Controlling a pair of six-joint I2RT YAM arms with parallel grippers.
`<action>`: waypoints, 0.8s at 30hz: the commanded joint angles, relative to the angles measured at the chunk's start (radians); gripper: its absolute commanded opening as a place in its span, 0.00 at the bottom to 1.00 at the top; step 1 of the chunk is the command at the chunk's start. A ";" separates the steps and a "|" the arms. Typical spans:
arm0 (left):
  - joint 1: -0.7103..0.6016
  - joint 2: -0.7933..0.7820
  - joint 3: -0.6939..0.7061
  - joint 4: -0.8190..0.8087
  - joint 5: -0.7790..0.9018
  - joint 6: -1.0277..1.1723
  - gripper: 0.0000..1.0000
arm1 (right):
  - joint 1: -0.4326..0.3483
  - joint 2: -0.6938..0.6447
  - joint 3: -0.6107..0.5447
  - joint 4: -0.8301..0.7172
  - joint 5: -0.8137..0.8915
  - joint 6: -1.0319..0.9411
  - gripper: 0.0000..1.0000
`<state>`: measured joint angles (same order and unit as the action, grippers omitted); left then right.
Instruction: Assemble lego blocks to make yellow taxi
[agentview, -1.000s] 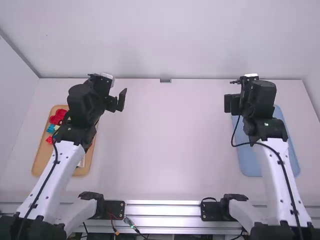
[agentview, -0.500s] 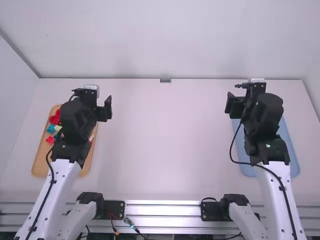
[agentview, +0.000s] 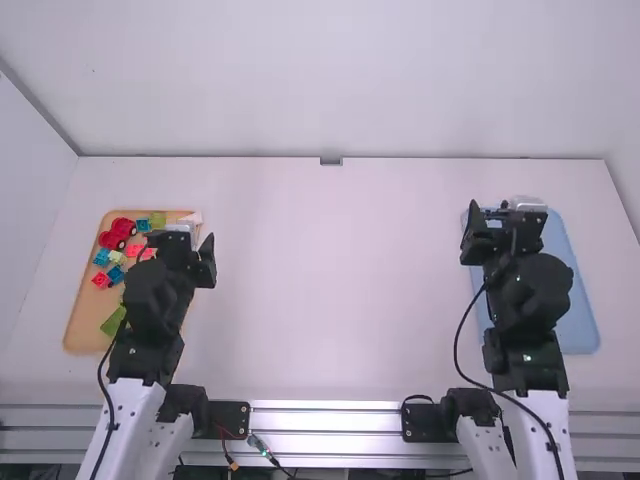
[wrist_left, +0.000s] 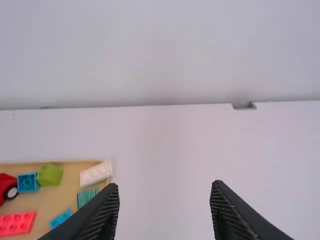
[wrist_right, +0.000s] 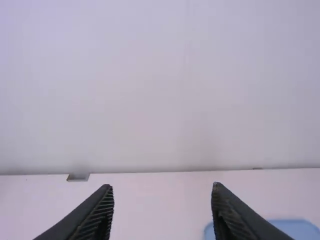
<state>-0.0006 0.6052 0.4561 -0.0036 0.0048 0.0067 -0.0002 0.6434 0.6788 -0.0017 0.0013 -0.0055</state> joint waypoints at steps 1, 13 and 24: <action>0.001 -0.063 -0.054 0.004 -0.005 -0.007 0.43 | 0.000 -0.055 -0.062 0.002 -0.001 0.006 0.44; 0.001 -0.327 -0.318 0.004 -0.005 -0.007 0.17 | 0.000 -0.331 -0.338 0.002 -0.001 0.006 0.17; 0.001 -0.480 -0.456 0.004 -0.005 -0.007 0.02 | 0.000 -0.504 -0.511 0.002 -0.001 0.006 0.00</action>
<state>-0.0010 0.1482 0.0105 0.0013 0.0025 0.0029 -0.0002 0.1593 0.1856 -0.0032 -0.0017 -0.0048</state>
